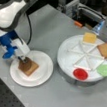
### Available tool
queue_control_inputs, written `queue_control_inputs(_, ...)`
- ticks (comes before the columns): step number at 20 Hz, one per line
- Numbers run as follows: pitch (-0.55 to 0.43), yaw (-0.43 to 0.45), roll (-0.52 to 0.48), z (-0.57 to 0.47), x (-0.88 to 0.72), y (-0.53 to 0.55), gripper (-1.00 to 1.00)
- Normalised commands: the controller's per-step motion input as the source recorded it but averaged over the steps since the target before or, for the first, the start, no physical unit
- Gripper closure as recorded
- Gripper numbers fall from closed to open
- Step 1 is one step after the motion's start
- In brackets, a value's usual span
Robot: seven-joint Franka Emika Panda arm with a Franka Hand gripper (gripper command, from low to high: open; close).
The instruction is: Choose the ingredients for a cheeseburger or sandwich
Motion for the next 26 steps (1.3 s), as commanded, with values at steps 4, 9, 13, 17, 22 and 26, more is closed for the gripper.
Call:
queue_control_inputs(4, -0.038, 0.038, 0.192, -0.04, 0.1, -0.06, -1.0)
queue_control_inputs(9, -0.042, 0.041, 0.194, -0.03, 0.1, -0.05, -1.0)
queue_control_inputs(13, -0.042, 0.042, 0.193, -0.03, 0.11, -0.04, -1.0)
queue_control_inputs(17, -0.029, 0.042, 0.178, 0.0, 0.09, -0.05, -1.0)
queue_control_inputs(22, 0.02, -0.016, 0.113, 0.13, -0.03, -0.02, -1.0)
queue_control_inputs(26, 0.078, -0.131, -0.072, 0.33, -0.2, 0.11, -1.0)
